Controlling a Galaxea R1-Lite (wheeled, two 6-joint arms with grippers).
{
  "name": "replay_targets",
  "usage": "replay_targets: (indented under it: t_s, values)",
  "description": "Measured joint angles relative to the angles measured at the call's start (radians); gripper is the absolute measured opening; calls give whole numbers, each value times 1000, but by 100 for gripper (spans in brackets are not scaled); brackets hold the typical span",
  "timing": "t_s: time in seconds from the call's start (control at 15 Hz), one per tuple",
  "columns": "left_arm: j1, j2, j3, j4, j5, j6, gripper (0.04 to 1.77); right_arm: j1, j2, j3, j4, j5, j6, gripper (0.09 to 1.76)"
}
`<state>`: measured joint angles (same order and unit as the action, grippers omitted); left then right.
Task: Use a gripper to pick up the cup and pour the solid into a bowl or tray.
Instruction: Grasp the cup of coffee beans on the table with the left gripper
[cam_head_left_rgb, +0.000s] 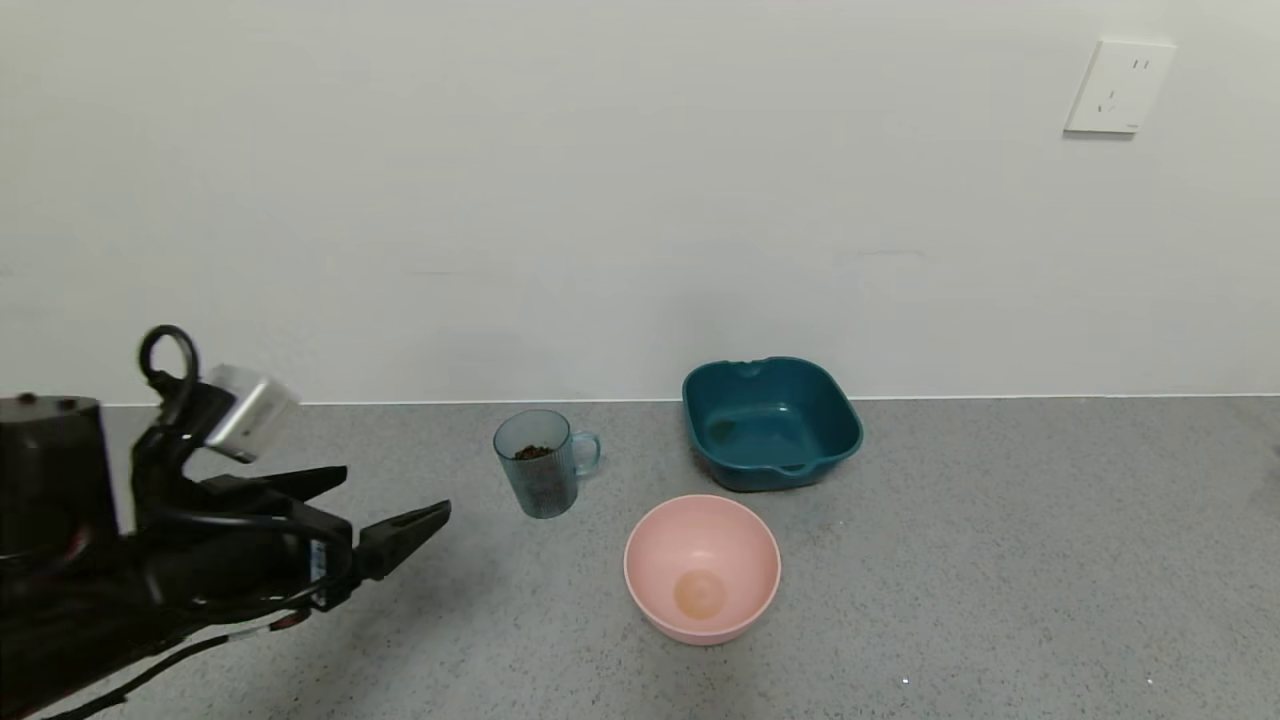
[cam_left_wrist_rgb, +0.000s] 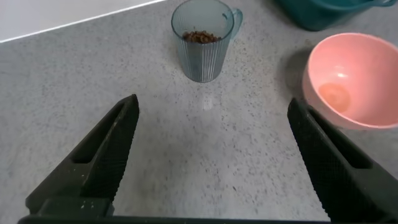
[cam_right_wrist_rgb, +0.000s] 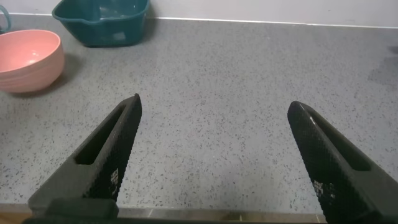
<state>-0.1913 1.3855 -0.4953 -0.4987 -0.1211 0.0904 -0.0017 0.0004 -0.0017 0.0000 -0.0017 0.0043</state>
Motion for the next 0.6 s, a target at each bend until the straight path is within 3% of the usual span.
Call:
replay_targets:
  t_s: [0.6]
  values:
    - [-9,557,17,-550,14,17,172,0,0,0,0,0,0,171]
